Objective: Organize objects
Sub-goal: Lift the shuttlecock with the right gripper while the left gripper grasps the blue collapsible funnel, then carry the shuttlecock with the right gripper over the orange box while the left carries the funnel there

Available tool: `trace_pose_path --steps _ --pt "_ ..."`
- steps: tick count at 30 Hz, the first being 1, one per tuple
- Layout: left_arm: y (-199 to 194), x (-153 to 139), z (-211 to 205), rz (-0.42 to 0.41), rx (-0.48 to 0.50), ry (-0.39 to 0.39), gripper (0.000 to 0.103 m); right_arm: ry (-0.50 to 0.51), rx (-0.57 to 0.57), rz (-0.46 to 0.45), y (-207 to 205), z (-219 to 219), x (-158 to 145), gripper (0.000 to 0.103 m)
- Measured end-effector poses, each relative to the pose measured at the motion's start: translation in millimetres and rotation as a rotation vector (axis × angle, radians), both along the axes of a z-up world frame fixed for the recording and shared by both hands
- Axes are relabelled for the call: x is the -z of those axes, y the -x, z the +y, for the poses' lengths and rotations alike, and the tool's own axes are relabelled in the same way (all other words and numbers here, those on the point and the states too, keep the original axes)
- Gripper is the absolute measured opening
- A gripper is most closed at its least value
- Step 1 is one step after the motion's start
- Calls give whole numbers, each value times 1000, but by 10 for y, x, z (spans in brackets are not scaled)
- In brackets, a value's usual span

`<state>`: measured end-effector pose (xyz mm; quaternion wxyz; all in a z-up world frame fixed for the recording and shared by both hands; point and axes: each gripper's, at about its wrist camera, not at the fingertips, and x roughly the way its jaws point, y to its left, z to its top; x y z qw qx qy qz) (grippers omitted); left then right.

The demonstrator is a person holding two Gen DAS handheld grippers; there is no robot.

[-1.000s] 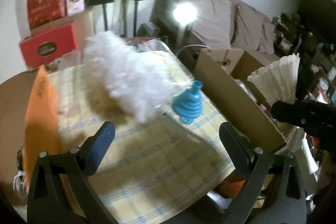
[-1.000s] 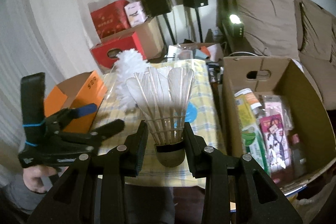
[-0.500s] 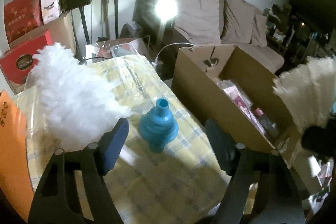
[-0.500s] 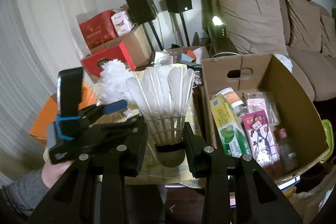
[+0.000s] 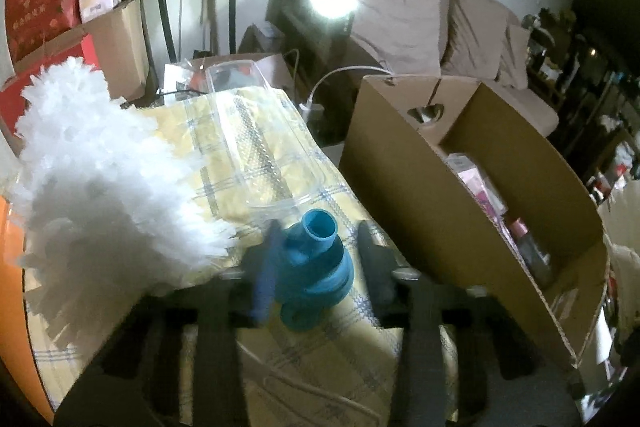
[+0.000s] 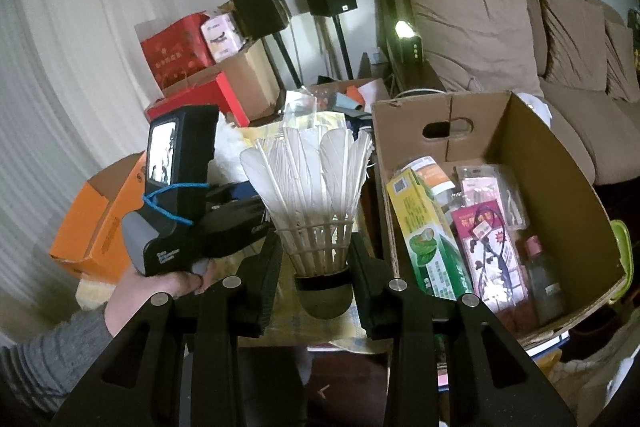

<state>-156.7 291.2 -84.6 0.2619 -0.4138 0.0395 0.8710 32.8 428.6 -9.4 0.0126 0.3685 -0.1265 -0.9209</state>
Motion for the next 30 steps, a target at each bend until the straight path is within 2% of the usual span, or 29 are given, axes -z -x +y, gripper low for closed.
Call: trace_pose_path --steps 2,3,6,19,30 --pt "17 -9 -11 -4 -2 -20 20 1 -2 -1 5 -3 10 33" --pt "25 -17 -44 -10 -3 -45 16 1 -2 -1 8 -11 11 33" --pt "16 -89 -91 -2 -1 -82 15 1 -4 -2 13 -28 17 33" --pt "-278 -507 -338 9 48 -155 15 -20 -12 26 16 -109 -96 33" --pt "-557 -958 -895 35 35 -219 15 -34 -73 77 59 -414 -317 33"
